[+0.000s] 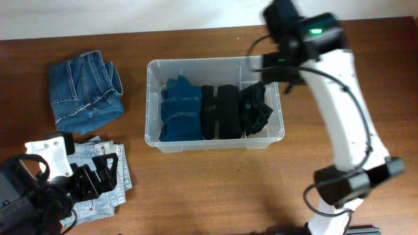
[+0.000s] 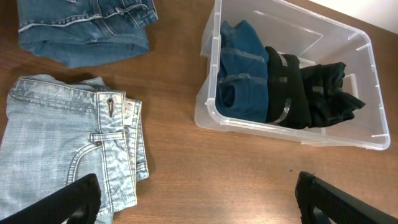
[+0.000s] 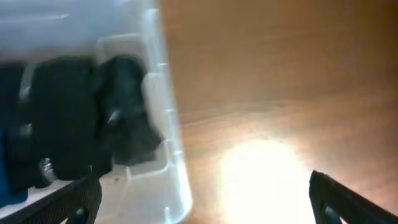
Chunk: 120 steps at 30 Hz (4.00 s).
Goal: Pack container
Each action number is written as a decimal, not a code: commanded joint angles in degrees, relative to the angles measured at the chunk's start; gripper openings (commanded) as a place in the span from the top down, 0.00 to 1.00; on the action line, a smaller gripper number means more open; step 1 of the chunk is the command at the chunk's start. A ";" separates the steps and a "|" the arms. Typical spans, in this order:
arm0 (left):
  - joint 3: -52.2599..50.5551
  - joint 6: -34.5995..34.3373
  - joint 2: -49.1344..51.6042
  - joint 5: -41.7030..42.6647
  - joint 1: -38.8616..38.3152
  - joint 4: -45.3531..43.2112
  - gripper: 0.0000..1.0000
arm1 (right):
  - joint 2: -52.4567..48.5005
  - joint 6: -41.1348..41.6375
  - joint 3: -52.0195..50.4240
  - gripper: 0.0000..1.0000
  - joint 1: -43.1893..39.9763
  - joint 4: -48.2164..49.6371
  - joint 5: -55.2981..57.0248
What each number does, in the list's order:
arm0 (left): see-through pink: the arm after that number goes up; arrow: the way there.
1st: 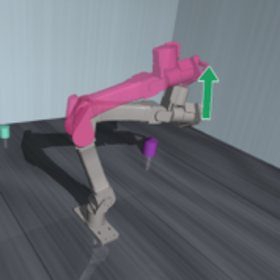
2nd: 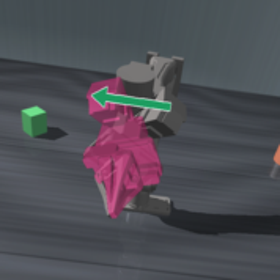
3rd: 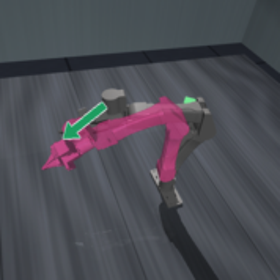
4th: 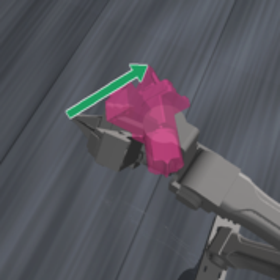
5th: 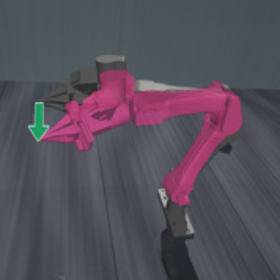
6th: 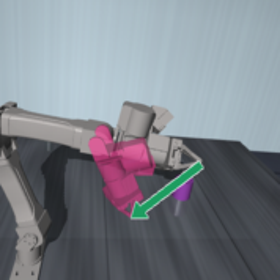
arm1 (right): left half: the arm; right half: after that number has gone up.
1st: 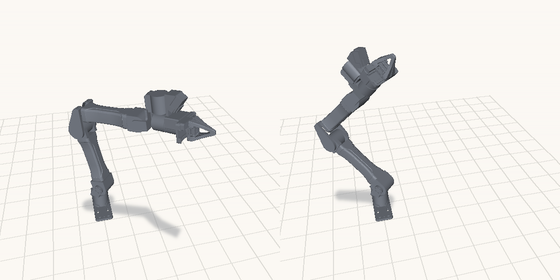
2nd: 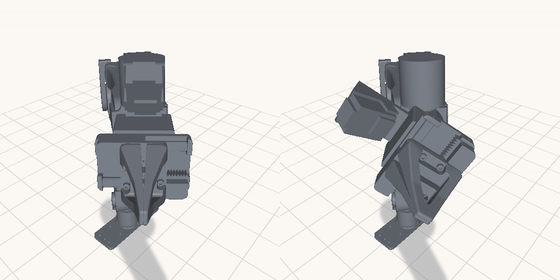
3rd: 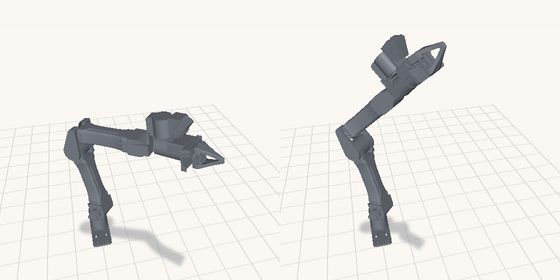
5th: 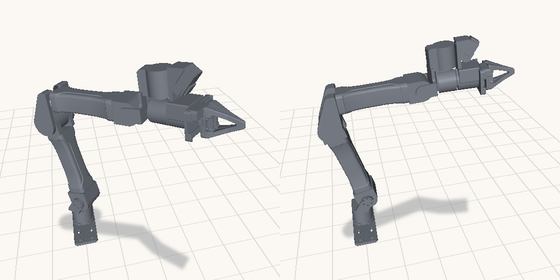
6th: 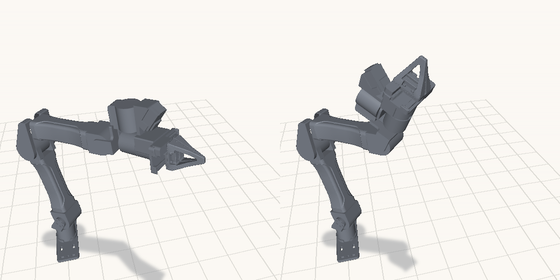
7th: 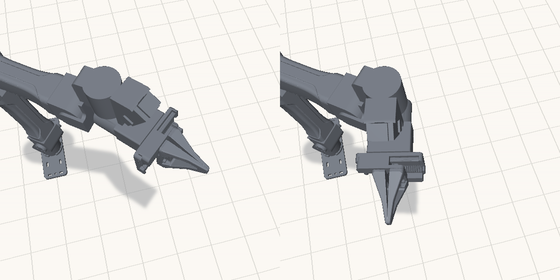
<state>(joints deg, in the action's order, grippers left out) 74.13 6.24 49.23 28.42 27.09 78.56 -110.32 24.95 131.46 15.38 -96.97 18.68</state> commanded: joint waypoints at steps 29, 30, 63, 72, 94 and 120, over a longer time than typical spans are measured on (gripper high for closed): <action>0.13 0.74 0.04 -0.02 -0.02 -0.11 0.01 | 8.48 2.34 -0.44 0.01 -55.34 0.42 -13.14; 0.13 0.74 0.04 -0.02 -0.02 -0.11 0.01 | 8.48 2.34 -0.44 0.02 -56.04 -0.07 -12.11; 0.13 0.74 0.04 -0.02 -0.02 -0.11 0.01 | 8.48 -11.63 -0.44 0.02 -57.40 -0.35 -8.41; 0.13 0.74 0.04 -0.02 -0.02 -0.11 0.01 | 8.48 -11.63 -0.44 0.02 -57.40 -0.35 -8.37; 0.13 0.74 0.04 -0.02 -0.02 -0.11 0.01 | 8.48 -11.63 -0.44 0.02 -57.40 -0.35 -8.37; 16.15 -3.65 43.43 7.91 -0.02 -28.44 0.01 | 8.48 -11.63 -0.44 0.02 -57.40 -0.35 -8.37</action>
<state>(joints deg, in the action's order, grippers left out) 85.38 3.18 86.28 36.23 27.09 50.06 -102.85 13.30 131.24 -41.91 -96.97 9.19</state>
